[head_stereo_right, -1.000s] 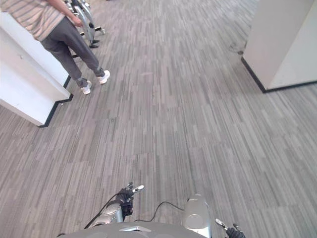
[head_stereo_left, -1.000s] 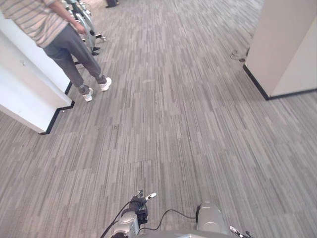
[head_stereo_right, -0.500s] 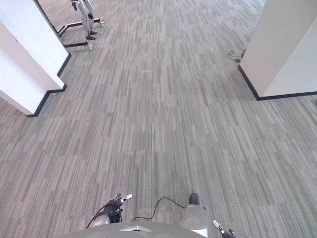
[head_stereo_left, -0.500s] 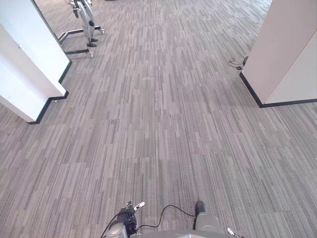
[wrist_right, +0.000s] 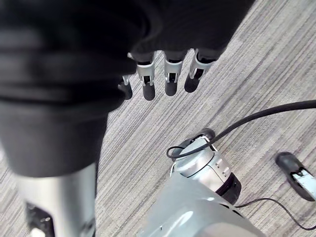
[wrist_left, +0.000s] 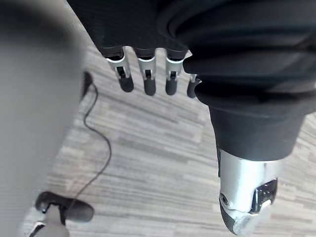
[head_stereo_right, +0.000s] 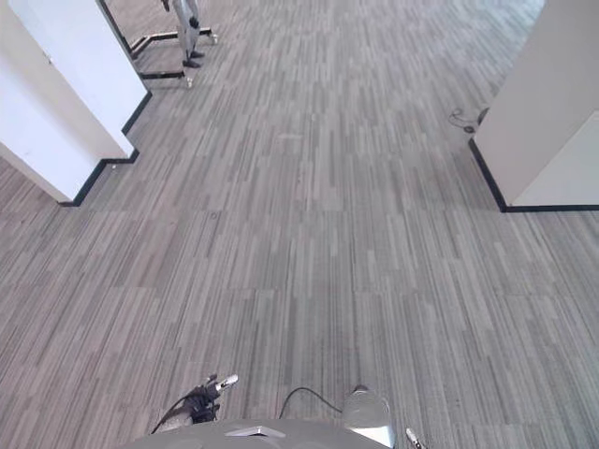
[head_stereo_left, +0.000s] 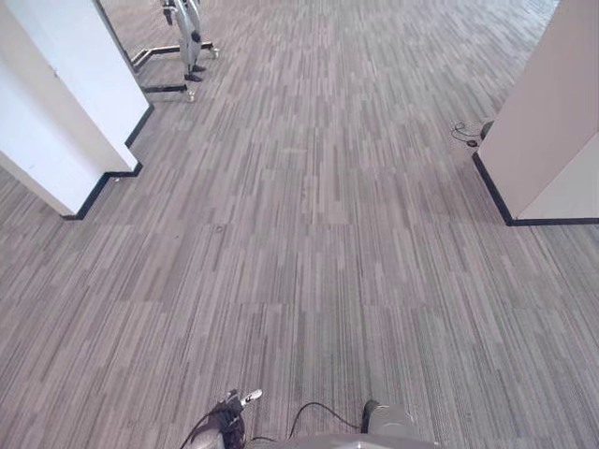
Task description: Organize washtable
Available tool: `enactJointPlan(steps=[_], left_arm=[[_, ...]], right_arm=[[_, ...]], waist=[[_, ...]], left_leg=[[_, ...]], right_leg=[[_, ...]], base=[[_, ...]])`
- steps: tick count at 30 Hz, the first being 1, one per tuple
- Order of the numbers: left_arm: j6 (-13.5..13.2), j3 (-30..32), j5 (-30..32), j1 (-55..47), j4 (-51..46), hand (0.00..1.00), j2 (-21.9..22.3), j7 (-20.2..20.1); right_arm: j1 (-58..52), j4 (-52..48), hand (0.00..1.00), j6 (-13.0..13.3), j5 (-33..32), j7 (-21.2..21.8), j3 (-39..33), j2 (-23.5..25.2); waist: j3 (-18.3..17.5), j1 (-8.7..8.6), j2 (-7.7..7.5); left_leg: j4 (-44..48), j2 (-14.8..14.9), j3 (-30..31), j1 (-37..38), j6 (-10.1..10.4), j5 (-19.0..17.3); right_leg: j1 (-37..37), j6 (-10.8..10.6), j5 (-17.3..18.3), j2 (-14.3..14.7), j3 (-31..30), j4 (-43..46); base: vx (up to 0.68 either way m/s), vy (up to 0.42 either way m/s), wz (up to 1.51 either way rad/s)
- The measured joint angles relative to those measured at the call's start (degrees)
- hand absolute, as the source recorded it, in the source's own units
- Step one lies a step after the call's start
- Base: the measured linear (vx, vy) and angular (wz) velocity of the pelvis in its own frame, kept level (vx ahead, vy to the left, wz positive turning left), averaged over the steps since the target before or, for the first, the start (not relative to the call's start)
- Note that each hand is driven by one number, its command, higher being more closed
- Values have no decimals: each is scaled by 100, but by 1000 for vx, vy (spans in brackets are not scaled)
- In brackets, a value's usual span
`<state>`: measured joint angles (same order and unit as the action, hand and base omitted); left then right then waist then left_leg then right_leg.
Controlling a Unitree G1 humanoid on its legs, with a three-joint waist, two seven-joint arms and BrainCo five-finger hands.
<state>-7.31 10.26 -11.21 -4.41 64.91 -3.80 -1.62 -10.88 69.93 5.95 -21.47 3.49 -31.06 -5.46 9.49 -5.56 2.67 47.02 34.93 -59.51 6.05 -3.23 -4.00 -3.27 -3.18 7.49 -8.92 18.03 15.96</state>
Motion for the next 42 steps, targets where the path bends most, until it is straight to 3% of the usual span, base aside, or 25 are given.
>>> enactJointPlan(steps=[2, 3, 4, 5, 8, 10, 12, 13, 14, 15, 16, 18, 21, 23, 24, 25, 27, 28, 30, 32, 34, 37, 38, 40, 42], left_arm=[[-82, 161, -19, 53, -98, 0, 1, -10], [-78, 199, -20, 57, -62, 0, 8, -13], [-90, 359, -112, 19, -15, 0, 0, -9], [-90, 453, -149, -6, 0, 0, -64, 8], [9, 990, -139, -278, 176, 0, -18, 78], [40, 1290, -143, -504, 450, 0, 178, 104], [60, 1385, -132, -524, 476, 0, -85, 103], [99, 1255, -133, -434, 477, 0, -193, 140], [94, 1057, -135, -297, 431, 0, -267, 148], [101, 802, -142, -244, 334, 0, -309, 177], [103, 663, -151, -247, 237, 0, -280, 201], [59, 183, -328, -156, -113, 0, -268, 281], [-117, -305, -623, 497, -279, 0, -216, 359], [-256, -368, -650, 796, -399, 0, -151, 378], [-314, -368, -640, 894, -434, 0, -63, 376], [-359, -358, -630, 885, -427, 0, 78, 365], [-352, -341, -621, 829, -389, 0, 145, 346], [-315, -265, -496, 716, -158, 0, 160, 332], [-220, 148, -390, 419, -84, 0, 208, 295], [-185, 431, -289, 277, -64, 0, 152, 208], [-224, 733, -122, 223, -24, 0, 136, 169], [-166, 942, 24, 109, 6, 0, -5, 190], [-132, 984, 60, 2, 5, 0, -18, 227], [-75, 971, 60, -90, 91, 0, 60, 264], [-27, 997, 43, -209, 211, 0, -24, 268]], right_arm=[[133, -10, 0, 5, -4, -9, 30, -90], [212, -5, 0, 10, -4, -1, 125, -231], [304, -5, 0, 27, -1, 4, 158, -290], [357, -6, 0, 49, 0, 4, 196, -286], [640, -26, 0, 141, 5, 38, 315, -336], [651, -53, 0, 149, 15, 53, 575, -443], [453, 10, 0, 92, 19, 75, 653, -274], [361, 34, 0, 89, 20, 82, 635, -214], [354, 5, 0, 87, 29, 97, 653, -169], [404, -12, 0, 89, 43, 121, 795, -131], [427, -14, 0, 90, 67, 146, 870, -115], [444, -30, 0, 90, 77, 165, 888, -65], [464, -211, 0, 95, 75, 150, 1180, -144], [422, -281, 0, 95, 76, 147, 1204, -171], [349, -257, 0, 94, 78, 142, 1175, -179], [220, -237, 0, 85, 81, 127, 1110, -231], [219, -241, 0, 82, 105, 120, 1031, -249], [236, -251, 0, 85, 241, 158, 805, -231], [225, -251, 0, 82, 240, 155, 689, -188], [288, -342, 0, 103, 238, 154, 613, -212], [419, -479, 0, 108, 240, 155, 570, -255], [751, -521, 0, 125, 249, 150, 564, -255], [767, -650, 0, 149, 253, 151, 603, -225], [666, -663, 0, 158, 304, 128, 785, -353], [519, -614, 0, 137, 316, 127, 964, -276]], waist=[[34, 13, -42], [64, 3, -56], [84, 67, -39], [86, 167, -40], [85, 351, -1], [-3, 541, 120], [-71, 581, -542], [-61, 525, -670], [-14, 484, -709], [60, 479, -620], [103, 462, -556], [149, 419, -362], [306, 287, -164], [318, 165, -247], [326, 122, -311], [253, 94, -225], [253, 74, -182], [318, 64, -52], [363, 129, -54], [362, 244, -62], [368, 334, -108], [388, 519, -167], [350, 566, -253], [291, 529, -103], [200, 553, -309]], left_leg=[[271, -414, 1647, -972, 631, -290], [-118, -1148, 2464, -1483, 909, -747], [-796, -1603, 2806, -1728, 828, -889], [-1434, -1757, 2859, -1797, 818, -863], [-2894, -1806, 3480, -1955, 926, -556], [-2353, -1808, 3784, -2233, 697, -690], [-1614, -2356, 3717, -2411, 600, -832], [-1567, -2593, 3726, -2356, 560, -981], [-1674, -2768, 3715, -2154, 510, -1063], [-2029, -2904, 3655, -1740, 468, -1085], [-2198, -2943, 3656, -1508, 450, -1086], [-2819, -2974, 3631, -773, 384, -1045], [-3563, -2991, 3533, 10, 409, -1058], [-3935, -3143, 3526, 335, 515, -1105], [-3972, -3213, 3557, 576, 762, -1254], [-3833, -3111, 3659, 768, 851, -1408], [-2865, -2834, 3646, 588, 916, -1376], [-969, -2126, 3685, 68, 1060, -918], [906, -1466, 3949, -428, 1054, 6], [1711, -1463, 4137, -983, 857, -191], [1320, -1604, 3934, -1500, 861, -490], [-845, -1687, 3672, -1863, 838, -618], [-2221, -1916, 3878, -1855, 879, -478], [-3518, -1980, 4158, -1925, 1025, -35], [-2825, -2121, 4064, -2003, 993, 199]], right_leg=[[77, 47, 102, -212, 14, -40], [115, 17, 104, -379, -3, -149], [217, 47, 80, -386, -52, -326], [276, 0, 109, -366, -89, -386], [253, -147, 200, -197, -364, -535], [221, -376, 374, -146, -694, -302], [51, -905, 1359, -987, -797, 984], [-15, -777, 1365, -1242, -784, 1482], [-532, -304, 866, -1488, -890, 2648], [-977, -193, 87, -1547, -1286, 3533], [-1125, -341, -13, -1470, -1433, 3908], [-1464, -282, 400, -991, -1415, 4412], [-2045, -119, 737, -295, -1107, 2799], [-2257, -128, 168, -237, -1112, 1040], [-2308, -168, -418, -229, -1199, 380], [-2371, -60, -777, -110, -1414, 896], [-2417, 114, -303, -10, -1462, 1514], [-1994, 298, 79, 103, -1207, 1707], [-1275, 488, 403, 343, -1073, 1704], [-613, 532, 497, 451, -1109, 1319], [-117, 516, 501, 435, -1312, 819], [259, 367, 583, 250, -1665, 624], [313, 133, 906, 61, -1851, 638], [569, -160, 1565, -102, -1900, 750], [928, -51, 1827, -371, -1973, 577]], base=[[48, -46, 35], [31, 78, 31], [67, 103, 16], [80, 102, -21], [209, 143, -81], [543, 244, -98], [486, 179, 10], [420, 149, 60], [466, 214, 36], [408, 198, 7], [417, 128, -21], [421, 76, -27], [412, 14, -10], [348, -48, 26], [411, -164, 30], [516, -188, 32], [661, -260, 13], [672, -334, 5], [534, -213, -12], [509, -78, -26], [235, 5, -32], [-145, -32, -72], [-151, -31, -64], [121, 197, -35], [553, 321, -7]])
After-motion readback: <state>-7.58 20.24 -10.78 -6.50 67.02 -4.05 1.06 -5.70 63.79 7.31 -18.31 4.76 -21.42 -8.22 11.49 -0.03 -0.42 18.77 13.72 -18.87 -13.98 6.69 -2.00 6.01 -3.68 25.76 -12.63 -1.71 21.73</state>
